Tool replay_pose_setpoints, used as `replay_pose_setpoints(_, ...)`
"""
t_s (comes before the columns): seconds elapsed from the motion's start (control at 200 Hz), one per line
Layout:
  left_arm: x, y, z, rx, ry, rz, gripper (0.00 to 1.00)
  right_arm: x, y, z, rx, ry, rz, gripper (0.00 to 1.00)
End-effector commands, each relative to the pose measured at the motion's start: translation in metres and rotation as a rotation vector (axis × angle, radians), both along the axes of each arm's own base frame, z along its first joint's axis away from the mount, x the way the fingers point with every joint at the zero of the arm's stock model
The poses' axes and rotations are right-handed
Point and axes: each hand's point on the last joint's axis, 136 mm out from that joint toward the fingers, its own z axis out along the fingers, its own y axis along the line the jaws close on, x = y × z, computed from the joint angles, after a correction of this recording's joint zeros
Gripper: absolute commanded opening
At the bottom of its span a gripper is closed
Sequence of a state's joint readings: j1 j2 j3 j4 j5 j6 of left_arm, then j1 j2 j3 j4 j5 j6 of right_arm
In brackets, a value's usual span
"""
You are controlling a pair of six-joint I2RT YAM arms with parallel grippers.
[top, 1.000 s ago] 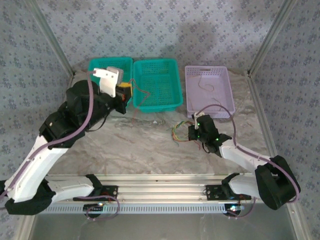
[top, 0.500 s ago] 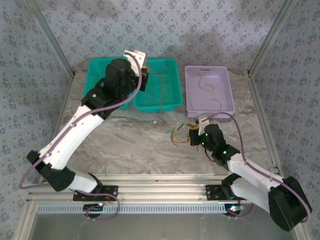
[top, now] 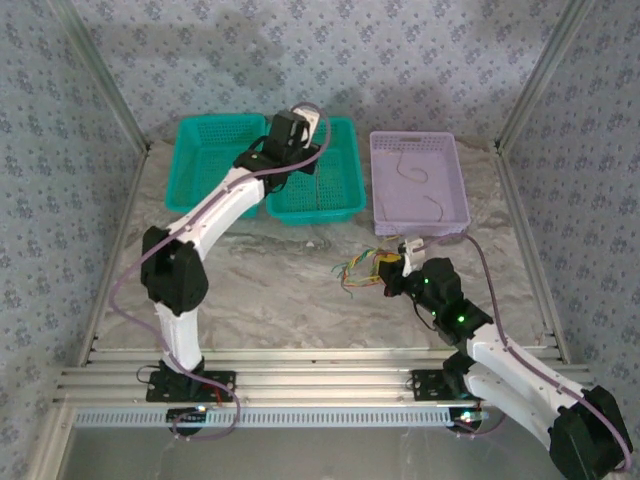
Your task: Untangle the cables
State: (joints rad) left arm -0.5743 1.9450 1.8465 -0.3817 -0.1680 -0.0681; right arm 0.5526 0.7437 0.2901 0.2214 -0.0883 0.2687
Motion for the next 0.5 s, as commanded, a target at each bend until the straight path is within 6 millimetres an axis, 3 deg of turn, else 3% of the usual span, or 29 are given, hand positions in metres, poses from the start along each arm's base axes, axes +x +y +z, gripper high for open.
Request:
replay_pose_setpoints(0.0, -0.002, -0.011, 0.000, -0.052, 0.036, -0.028, 0.08, -0.003, 0.002, 0.010, 0.019, -0.048, 0.014, 0.00)
replay_pose_setpoints(0.105, -0.003, -0.014, -0.021, -0.052, 0.078, -0.029, 0.18, -0.002, -0.003, 0.014, 0.028, -0.065, -0.012, 0.00)
replay_pose_setpoints(0.26, -0.009, -0.019, -0.043, -0.062, 0.142, -0.049, 0.45, -0.002, -0.004, 0.017, 0.042, -0.071, -0.013, 0.00)
replay_pose_setpoints(0.365, -0.013, -0.023, -0.034, -0.096, 0.153, -0.069, 0.52, -0.001, -0.005, 0.017, 0.045, -0.070, -0.022, 0.00)
replay_pose_setpoints(0.495, -0.027, -0.030, 0.001, -0.157, 0.147, -0.119, 0.71, 0.001, -0.008, 0.016, 0.049, -0.067, -0.041, 0.00)
